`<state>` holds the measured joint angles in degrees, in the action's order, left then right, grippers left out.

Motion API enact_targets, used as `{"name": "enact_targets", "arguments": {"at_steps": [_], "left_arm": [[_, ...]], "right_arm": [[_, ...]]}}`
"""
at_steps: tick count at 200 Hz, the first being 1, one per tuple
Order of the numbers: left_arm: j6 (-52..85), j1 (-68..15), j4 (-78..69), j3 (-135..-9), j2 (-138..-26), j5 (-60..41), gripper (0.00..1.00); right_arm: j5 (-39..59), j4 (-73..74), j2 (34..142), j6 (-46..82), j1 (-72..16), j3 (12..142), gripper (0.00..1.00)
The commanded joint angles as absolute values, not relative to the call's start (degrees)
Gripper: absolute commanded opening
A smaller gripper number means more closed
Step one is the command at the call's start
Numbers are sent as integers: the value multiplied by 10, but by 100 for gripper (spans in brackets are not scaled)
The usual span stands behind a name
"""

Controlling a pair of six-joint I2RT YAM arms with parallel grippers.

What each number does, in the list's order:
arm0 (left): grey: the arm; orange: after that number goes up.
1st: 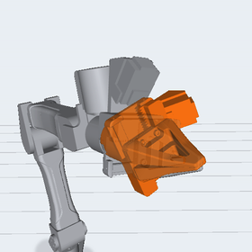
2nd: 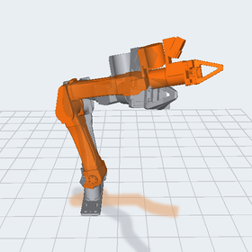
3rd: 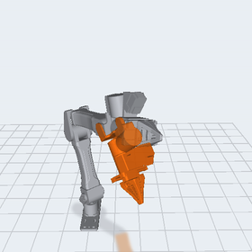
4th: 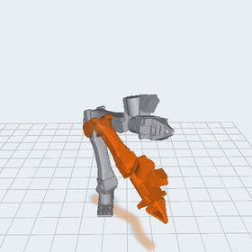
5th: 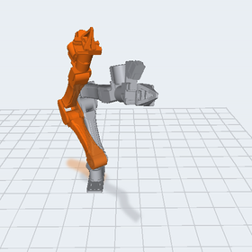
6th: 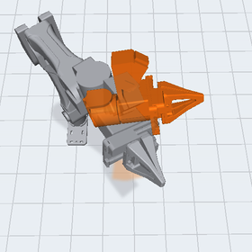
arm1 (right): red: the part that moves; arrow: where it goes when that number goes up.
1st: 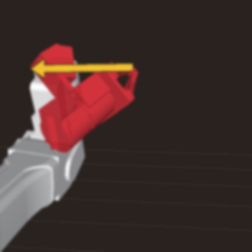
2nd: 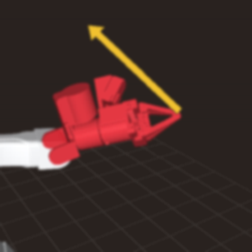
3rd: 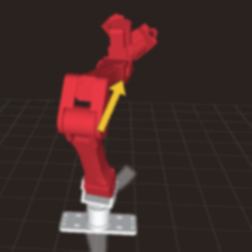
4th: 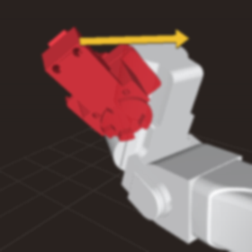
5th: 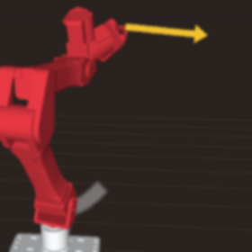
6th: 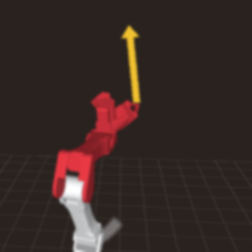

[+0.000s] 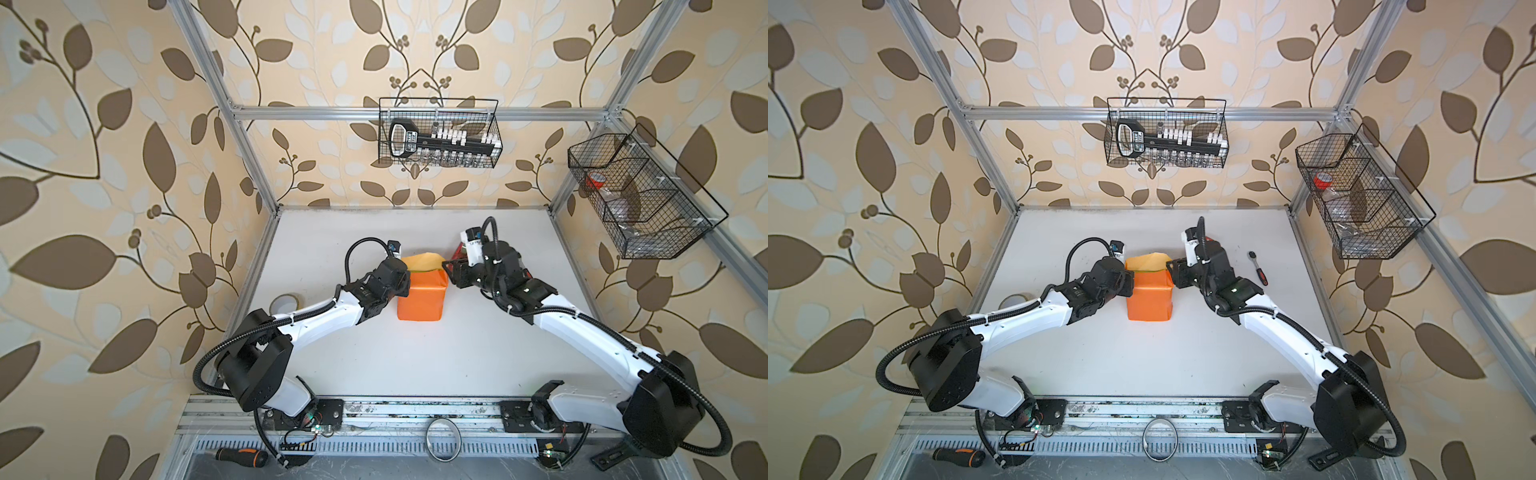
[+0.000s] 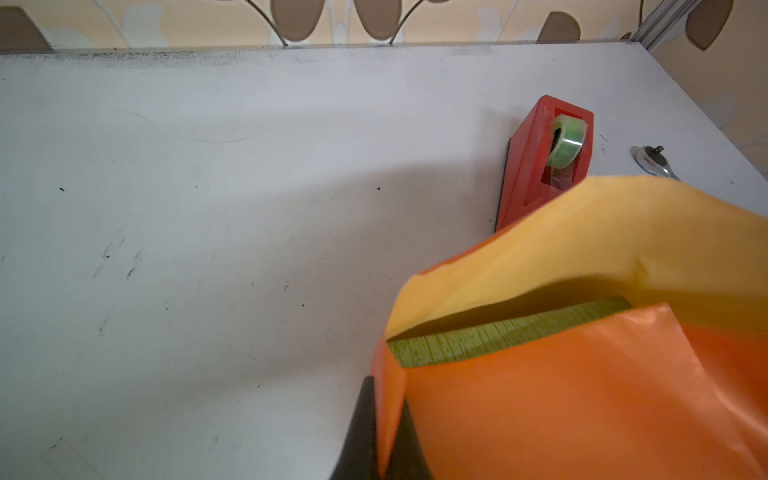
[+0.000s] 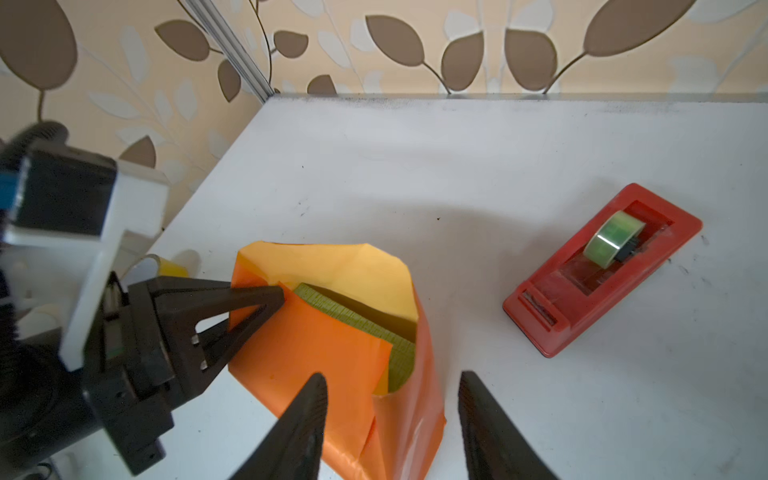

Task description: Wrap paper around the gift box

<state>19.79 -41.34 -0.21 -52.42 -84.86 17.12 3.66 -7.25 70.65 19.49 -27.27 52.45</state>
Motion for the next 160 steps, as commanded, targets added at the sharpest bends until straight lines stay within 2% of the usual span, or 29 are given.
{"name": "enact_targets", "arguments": {"at_steps": [1,28,76,125,160], "left_arm": [[193,-419,-3,-522,-837,191,0],[192,-420,-3,-522,-836,191,0],[192,-420,-3,-526,-836,187,0],[191,-419,-4,-526,-837,186,0],[191,-419,-5,-526,-837,184,0]], "right_arm": [[129,-95,698,195,-231,506,53],[142,-97,724,194,-214,513,51],[152,-75,771,204,-215,513,38],[151,-59,791,209,-232,514,36],[137,-53,796,214,-252,514,39]]}}
